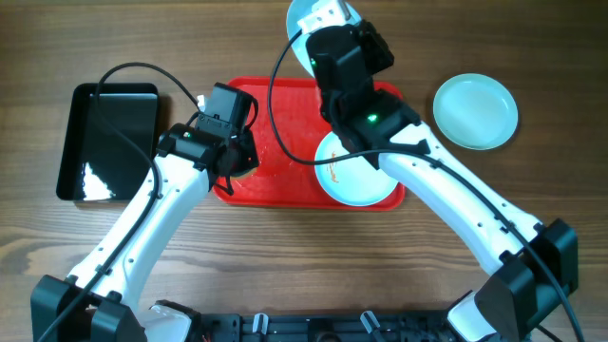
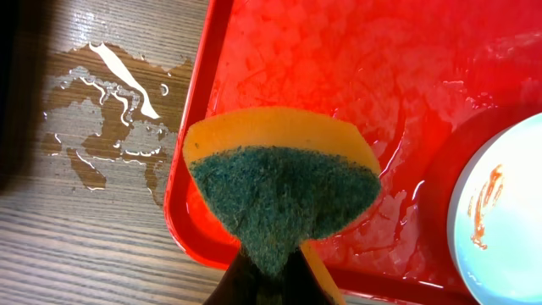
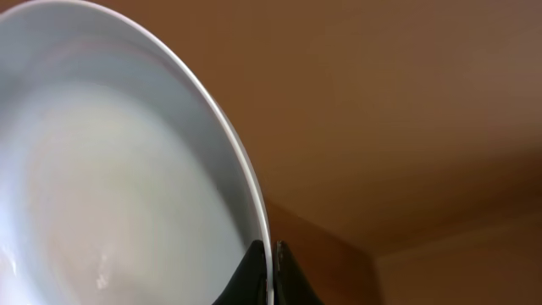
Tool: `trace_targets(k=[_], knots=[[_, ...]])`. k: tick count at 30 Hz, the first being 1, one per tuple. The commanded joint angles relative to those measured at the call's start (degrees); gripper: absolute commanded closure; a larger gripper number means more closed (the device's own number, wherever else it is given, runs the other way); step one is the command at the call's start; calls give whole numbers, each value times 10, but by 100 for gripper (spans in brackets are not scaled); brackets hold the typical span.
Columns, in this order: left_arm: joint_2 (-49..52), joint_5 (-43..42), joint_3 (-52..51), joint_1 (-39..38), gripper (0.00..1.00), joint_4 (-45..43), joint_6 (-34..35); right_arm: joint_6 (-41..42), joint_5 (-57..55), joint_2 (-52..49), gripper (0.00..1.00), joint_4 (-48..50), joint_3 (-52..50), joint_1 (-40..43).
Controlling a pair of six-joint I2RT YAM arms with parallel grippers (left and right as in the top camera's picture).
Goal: Clean dirty plates on tray and stack at the side
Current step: 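Lift the scrubbed upper plate off the red tray with the right gripper, then stack the held plate onto the plate right of the tray, release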
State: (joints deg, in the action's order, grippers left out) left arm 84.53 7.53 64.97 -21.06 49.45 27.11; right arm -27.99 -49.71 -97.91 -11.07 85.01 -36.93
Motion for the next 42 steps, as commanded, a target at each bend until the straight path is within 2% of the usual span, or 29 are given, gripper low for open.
trace_targets(k=[1,7,17,20,21,24,25,28,32,38,42], knots=[[4,-2,-4,3,96,-2,6,-83,-66,8,96,12,10,-10],[4,-2,-4,3,96,-4,6,-79,-125,8,96,12,10,-12],[8,-2,-4,3,96,-5,6,-77,-129,8,96,8,8,-12],[8,-2,-4,3,96,-5,6,-19,-129,8,96,7,8,-12],[8,-2,-4,3,96,-6,6,35,-112,8,96,-17,8,-13],[8,-2,-4,3,96,-10,6,51,68,7,96,-154,8,-16],[8,-2,-4,3,96,-11,6,92,126,6,96,-185,8,-14],[9,-2,-4,3,96,-10,6,244,173,8,96,-208,8,9],[13,-2,-4,3,96,-10,6,332,306,21,96,-214,8,57],[26,-2,-4,3,96,-10,6,473,561,41,96,-223,8,214],[28,-3,-4,3,96,-13,6,540,627,36,96,-250,-1,342]])
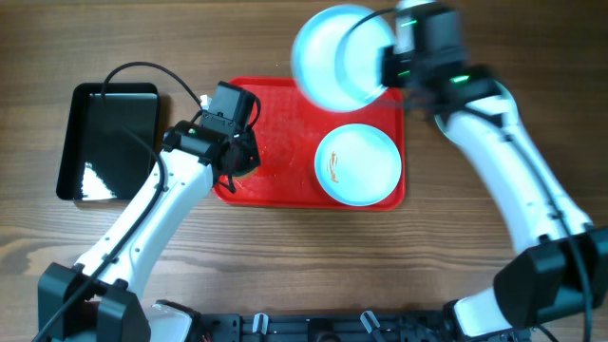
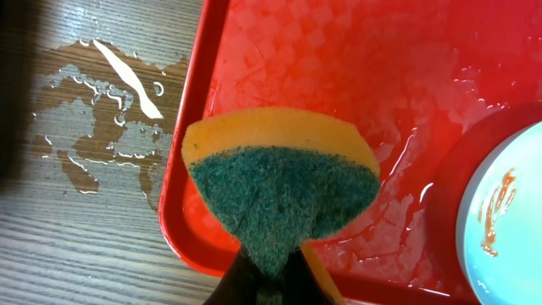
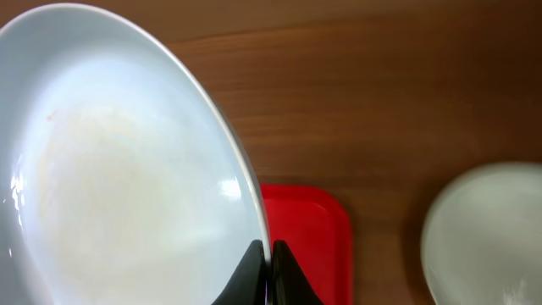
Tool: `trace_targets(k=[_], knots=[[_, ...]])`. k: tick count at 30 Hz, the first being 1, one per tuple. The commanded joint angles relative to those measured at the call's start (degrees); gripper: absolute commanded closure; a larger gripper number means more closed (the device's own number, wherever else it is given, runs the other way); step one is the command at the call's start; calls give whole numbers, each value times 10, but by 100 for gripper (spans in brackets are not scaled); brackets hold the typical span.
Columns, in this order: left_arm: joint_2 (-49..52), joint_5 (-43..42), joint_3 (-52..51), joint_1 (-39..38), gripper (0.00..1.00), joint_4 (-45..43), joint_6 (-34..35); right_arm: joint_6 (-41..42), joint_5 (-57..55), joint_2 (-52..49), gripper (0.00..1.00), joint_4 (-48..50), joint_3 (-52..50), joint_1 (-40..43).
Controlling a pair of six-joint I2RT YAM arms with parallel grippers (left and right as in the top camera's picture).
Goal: Clean dirty plates on tray and stack at the side
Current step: 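Stack the held plate onto the plate right of the tray, release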
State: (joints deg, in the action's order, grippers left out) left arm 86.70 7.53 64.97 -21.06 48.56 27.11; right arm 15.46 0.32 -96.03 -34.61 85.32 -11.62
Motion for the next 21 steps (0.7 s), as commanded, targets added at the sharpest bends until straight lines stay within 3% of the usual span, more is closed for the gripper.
trace_targets(k=[1,9,17,21], knots=[[7,-3,-4,3,96,-7,6,106,124,17,96,-17,-10,110],[7,-44,-4,3,96,-32,6,176,84,17,96,6,-115,267],[7,-52,-4,3,96,-34,6,253,15,16,96,76,-219,316],[7,-52,-4,3,96,-34,6,250,-4,12,83,108,-242,315]])
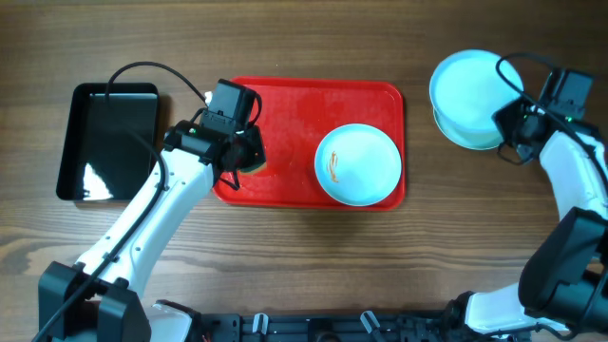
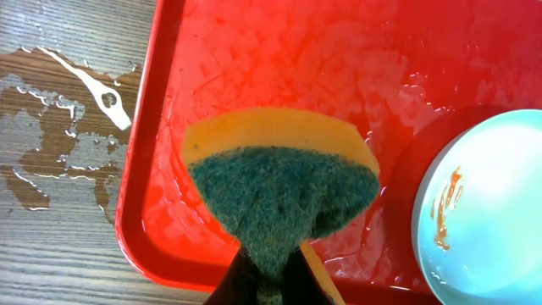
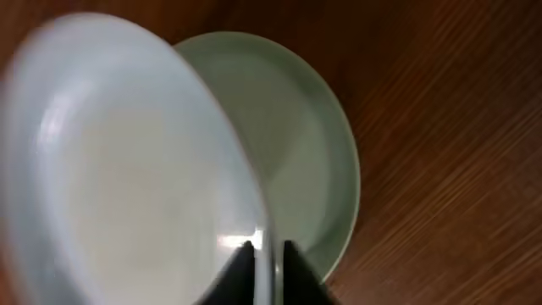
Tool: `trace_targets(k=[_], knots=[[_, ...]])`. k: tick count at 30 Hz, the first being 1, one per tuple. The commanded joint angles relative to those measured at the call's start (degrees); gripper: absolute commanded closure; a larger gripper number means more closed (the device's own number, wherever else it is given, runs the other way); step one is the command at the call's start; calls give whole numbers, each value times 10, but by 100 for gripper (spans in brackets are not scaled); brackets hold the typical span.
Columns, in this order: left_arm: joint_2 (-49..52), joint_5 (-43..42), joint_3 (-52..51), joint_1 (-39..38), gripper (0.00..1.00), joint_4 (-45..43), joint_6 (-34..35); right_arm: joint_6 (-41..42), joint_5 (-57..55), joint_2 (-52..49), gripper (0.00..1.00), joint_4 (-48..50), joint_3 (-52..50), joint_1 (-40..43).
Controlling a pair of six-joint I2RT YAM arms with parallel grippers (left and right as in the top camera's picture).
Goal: Clean dirty plates on tray and stack at the side
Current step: 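Stack the held plate onto the plate right of the tray, release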
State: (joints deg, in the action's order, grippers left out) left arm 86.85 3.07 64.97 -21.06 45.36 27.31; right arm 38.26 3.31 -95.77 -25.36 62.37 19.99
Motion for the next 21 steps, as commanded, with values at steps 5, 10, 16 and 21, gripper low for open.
trace_targets(k=[5,10,16,21], knots=[[5,-7,-4,3,96,-2,4,24,-37,7,49,20,-12,-1],[5,-7,-4,3,96,-2,4,20,-7,7,54,37,-12,-1],[5,-7,-4,3,96,-2,4,-73,226,7,67,128,-12,-10],[5,-7,-4,3,96,-4,4,-90,287,7,64,145,-12,-53]])
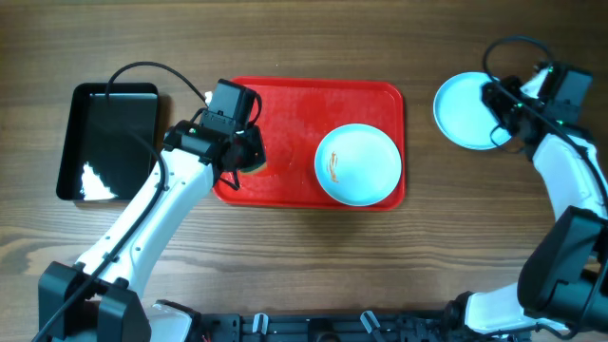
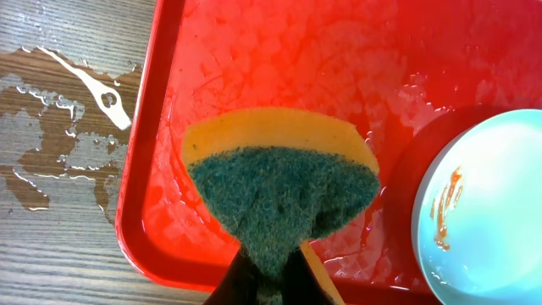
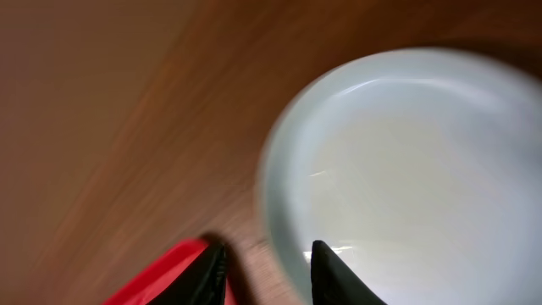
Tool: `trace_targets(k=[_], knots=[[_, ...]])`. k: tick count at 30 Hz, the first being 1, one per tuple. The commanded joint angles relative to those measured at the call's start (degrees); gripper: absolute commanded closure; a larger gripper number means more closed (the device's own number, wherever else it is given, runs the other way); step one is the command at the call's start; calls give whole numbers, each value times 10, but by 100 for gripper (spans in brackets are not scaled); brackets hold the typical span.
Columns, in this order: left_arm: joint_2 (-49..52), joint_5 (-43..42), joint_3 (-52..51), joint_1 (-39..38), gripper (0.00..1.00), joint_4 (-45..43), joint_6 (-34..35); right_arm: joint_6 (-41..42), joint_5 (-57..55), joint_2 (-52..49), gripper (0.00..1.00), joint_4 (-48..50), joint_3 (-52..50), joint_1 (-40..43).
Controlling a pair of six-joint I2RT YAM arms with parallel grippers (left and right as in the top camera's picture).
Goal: Clean dirty plates on tray and stack at the side
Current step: 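Stack the held plate onto the plate right of the tray, release, then move the right gripper back to the last tray plate and grip its rim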
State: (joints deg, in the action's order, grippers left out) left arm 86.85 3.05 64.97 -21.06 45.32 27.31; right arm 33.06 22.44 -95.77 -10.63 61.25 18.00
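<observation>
A red tray [image 1: 294, 104] holds one pale blue plate [image 1: 358, 164] with an orange-red smear [image 2: 447, 196]. My left gripper [image 1: 245, 157] hangs over the tray's left end, shut on a yellow and green sponge [image 2: 284, 182]. To the right of the tray, clean pale plates [image 1: 465, 109] lie stacked on the wood. My right gripper [image 1: 499, 104] is at the stack's right rim with its jaws apart, and the top plate [image 3: 406, 169] lies flat just beyond its fingertips [image 3: 326, 258]. That view is blurred.
A black tray [image 1: 106, 142] with water in it sits at the far left. A puddle [image 2: 59, 144] wets the wood just left of the red tray's rim [image 2: 140, 169]. The red tray's floor is wet too.
The right gripper held a tilted plate over the plate lying at the right. That plate now lies flat on it and the jaws stand apart. The left arm has not moved.
The right gripper held a clean plate by its rim above the tray's far edge, then near the tray's far right corner, then over the plate on the right, where it now lies released. The left gripper kept the sponge and shifted slightly right over the tray.
</observation>
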Motion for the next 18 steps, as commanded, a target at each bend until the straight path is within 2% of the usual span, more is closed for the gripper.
trace_targets(k=[1,5,9,10,11,14,16,18], knots=[[5,-7,-4,3,96,-4,4,-48,96,7,63,-14,-1,-50],[5,-7,-4,3,96,-3,4,-62,96,7,56,-89,-1,-110],[5,-7,-4,3,96,-4,4,-108,83,7,57,-179,-1,-189],[5,-7,-4,3,96,-3,4,-109,61,7,64,-194,-1,-207],[5,-7,-4,3,96,-3,4,-101,31,7,76,-210,-1,-225],[5,-7,-4,3,96,-3,4,-50,-42,7,84,-256,-1,-267],[5,-7,-4,3,96,-1,4,-25,-60,7,82,-273,-1,-286],[5,-7,-4,3,96,-1,4,-24,-60,7,69,-283,-1,-295]])
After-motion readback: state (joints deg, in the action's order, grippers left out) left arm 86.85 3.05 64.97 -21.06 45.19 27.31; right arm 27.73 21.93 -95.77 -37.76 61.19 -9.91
